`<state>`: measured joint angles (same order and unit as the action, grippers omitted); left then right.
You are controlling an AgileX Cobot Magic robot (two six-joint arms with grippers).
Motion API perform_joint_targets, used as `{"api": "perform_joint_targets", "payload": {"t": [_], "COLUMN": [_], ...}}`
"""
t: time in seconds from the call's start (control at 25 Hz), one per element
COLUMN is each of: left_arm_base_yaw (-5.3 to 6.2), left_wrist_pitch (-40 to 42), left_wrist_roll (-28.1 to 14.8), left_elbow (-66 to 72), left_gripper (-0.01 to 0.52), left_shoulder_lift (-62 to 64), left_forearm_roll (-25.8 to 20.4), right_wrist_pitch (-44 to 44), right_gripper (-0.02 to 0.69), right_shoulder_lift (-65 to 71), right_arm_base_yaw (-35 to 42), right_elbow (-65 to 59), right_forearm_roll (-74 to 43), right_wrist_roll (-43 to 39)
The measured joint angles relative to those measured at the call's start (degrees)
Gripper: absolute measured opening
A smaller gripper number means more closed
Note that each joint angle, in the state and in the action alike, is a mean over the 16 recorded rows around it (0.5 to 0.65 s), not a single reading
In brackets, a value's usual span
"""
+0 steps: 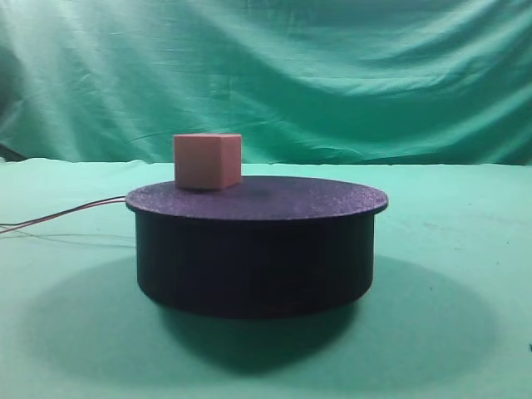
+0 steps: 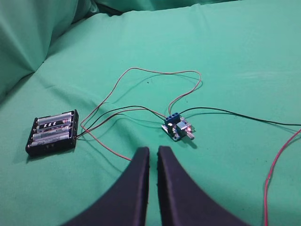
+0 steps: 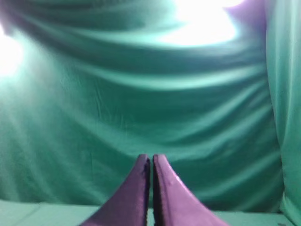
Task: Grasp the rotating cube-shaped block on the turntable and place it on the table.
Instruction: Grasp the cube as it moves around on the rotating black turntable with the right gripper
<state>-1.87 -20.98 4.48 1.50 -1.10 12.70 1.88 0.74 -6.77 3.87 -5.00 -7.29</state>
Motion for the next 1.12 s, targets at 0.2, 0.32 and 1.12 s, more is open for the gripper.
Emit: {"api": "perform_joint_targets", "payload": {"t": [0.2,0.32,1.12], "left_arm_base_yaw": [0.0,0.0,0.0], "left_wrist_pitch": [0.0,0.0,0.0], "left_wrist_roll": [0.0,0.0,0.0], "left_elbow": [0.0,0.0,0.0], "left_gripper": [0.0,0.0,0.0], "left_shoulder_lift": [0.0,0.0,0.0], "left_forearm_roll": [0.0,0.0,0.0], "right_wrist_pitch": [7.6,15.9,37.9], "right_gripper": [0.0,0.0,0.009], "right_shoulder_lift": [4.0,7.4,51.2], "right_arm_base_yaw": [0.0,0.0,-18.5], "right_elbow": [6.7,10.8,30.3], "right_forearm_roll": [1.0,2.3,23.9], "right_wrist_roll": [-0.5,0.2,27.3]}}
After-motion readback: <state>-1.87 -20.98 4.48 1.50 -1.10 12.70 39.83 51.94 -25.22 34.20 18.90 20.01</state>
